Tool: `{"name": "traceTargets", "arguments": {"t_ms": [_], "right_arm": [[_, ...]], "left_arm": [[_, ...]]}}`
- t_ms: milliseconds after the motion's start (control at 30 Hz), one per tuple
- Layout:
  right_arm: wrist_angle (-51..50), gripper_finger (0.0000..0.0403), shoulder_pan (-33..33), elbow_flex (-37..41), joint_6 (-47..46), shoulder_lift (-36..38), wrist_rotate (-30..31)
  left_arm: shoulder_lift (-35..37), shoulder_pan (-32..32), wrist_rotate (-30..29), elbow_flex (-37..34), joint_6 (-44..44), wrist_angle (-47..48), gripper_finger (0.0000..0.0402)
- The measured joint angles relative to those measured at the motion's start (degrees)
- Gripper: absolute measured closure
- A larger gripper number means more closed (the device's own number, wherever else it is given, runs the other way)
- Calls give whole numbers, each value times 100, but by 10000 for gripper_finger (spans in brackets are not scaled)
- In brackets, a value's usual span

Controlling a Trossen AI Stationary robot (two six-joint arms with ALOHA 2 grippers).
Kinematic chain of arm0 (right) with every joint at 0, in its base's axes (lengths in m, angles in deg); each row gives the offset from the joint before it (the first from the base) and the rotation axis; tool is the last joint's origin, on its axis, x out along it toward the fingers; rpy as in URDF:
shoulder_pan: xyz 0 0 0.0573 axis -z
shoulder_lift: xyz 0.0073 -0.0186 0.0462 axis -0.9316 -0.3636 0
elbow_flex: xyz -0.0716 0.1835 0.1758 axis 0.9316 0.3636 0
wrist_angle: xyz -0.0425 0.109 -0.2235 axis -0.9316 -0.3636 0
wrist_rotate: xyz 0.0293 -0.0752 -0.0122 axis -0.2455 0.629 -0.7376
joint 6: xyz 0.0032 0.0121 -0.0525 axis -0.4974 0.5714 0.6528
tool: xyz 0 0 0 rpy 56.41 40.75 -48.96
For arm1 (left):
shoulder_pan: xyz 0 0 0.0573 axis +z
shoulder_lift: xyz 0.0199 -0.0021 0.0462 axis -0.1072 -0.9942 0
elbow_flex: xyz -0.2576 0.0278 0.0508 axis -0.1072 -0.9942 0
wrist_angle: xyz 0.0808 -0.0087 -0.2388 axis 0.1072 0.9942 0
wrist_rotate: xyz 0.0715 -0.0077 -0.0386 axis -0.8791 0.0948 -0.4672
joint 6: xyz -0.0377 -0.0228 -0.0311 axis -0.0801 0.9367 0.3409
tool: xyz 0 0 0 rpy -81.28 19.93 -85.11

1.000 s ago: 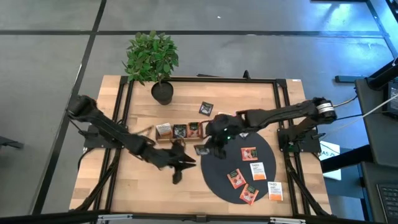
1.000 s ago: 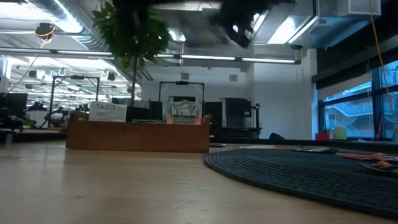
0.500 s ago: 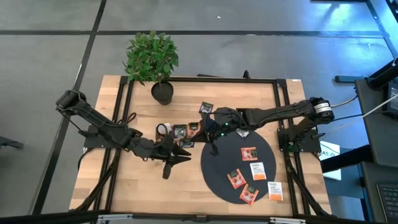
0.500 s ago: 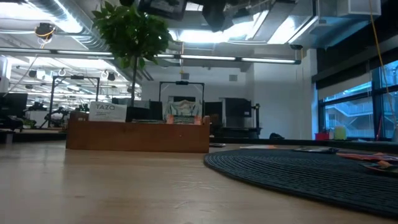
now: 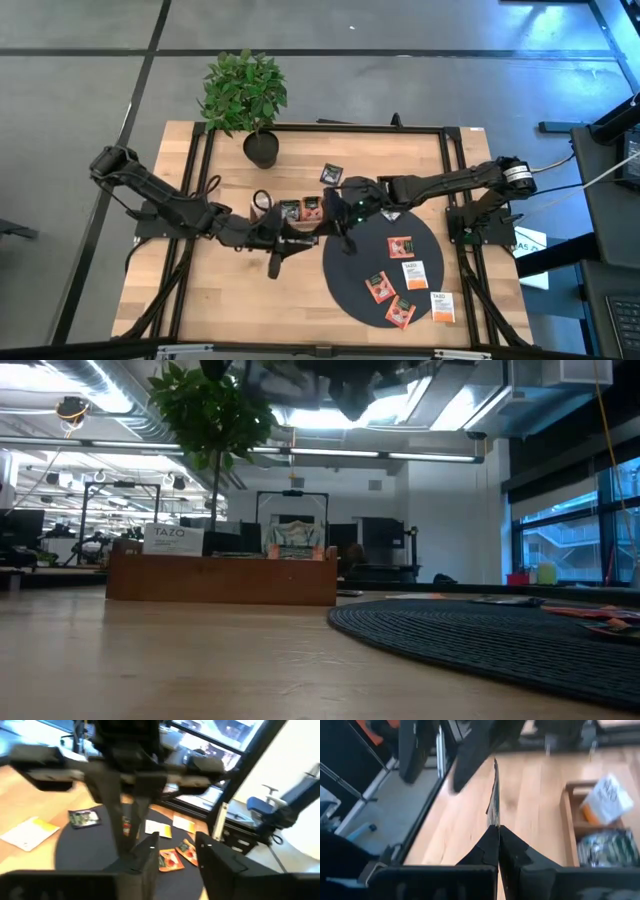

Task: Pick & Place Tea
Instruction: Put the bottom purple tea bag into the middle section of the wooden organizer

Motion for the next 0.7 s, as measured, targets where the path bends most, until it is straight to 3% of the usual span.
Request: {"name": "traceTargets", "arguments": {"t_ms": [167, 333, 433, 600, 700], "right_arm": [[-714, 399, 0, -2, 17, 2, 2], [-1071, 399, 0, 0, 10, 2, 2], [-1109, 399, 0, 0, 4, 7, 2], [-989, 399, 0, -2, -3, 11, 4], [-867, 399, 0, -2, -2, 11, 5]], "left_arm": [[0, 187, 47, 0, -3, 2, 213], [0, 253, 501, 0, 13, 1, 170], [0, 232, 864, 2, 18, 0, 162], [0, 375, 732, 9, 538, 21, 164], [0, 576, 995, 10, 596, 61, 170]]}}
